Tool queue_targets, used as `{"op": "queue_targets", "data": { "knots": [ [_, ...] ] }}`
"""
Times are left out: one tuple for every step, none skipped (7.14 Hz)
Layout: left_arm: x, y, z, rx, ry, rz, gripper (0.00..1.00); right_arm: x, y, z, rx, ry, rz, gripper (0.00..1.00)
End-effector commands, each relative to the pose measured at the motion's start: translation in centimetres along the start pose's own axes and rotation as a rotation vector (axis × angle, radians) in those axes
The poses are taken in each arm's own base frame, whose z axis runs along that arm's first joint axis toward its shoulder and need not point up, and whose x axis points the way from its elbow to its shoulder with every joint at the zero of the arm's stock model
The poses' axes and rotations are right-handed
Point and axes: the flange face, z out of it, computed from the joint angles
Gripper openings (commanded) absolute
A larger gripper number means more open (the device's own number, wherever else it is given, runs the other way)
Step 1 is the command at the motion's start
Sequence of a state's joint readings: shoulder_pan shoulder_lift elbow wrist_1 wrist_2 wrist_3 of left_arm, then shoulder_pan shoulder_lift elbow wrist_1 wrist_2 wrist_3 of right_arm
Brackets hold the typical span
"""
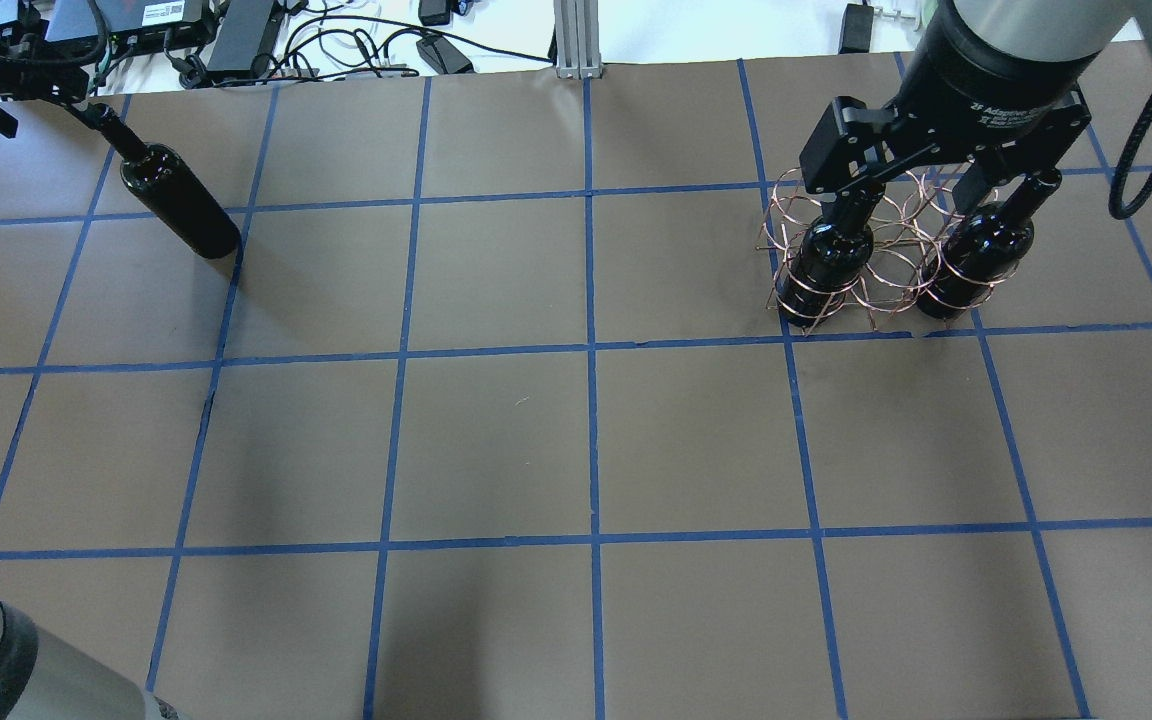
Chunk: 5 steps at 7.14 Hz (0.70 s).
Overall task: Place wine into wine basket
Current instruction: 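Lower the left gripper over the bottle neck and close on it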
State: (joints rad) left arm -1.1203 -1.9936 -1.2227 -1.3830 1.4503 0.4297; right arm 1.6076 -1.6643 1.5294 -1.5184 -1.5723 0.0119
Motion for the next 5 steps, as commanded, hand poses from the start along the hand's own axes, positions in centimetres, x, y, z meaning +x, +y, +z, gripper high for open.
{"op": "queue_targets", "data": {
  "knots": [
    [-0.6, -1.2, 1.8, 0.039, 0.005, 0.001, 1.00, 0.0, 0.0, 0.0, 0.000, 0.002, -0.001, 1.00],
    [-0.8, -1.7, 2.2, 0.049, 0.000, 0.004, 1.00, 0.0, 0.0, 0.0, -0.001, 0.002, -0.001, 1.00],
    [-0.8, -2.2, 2.5, 0.050, 0.000, 0.004, 1.00, 0.1, 0.0, 0.0, -0.001, 0.002, 0.000, 1.00],
    [-0.2, -2.5, 2.8, 0.048, 0.004, -0.018, 1.00, 0.1, 0.0, 0.0, -0.001, 0.002, 0.000, 1.00],
    [1.1, -2.8, 3.0, 0.047, 0.007, -0.008, 1.00, 0.0, 0.0, 0.0, -0.001, 0.002, -0.001, 1.00]
  ]
}}
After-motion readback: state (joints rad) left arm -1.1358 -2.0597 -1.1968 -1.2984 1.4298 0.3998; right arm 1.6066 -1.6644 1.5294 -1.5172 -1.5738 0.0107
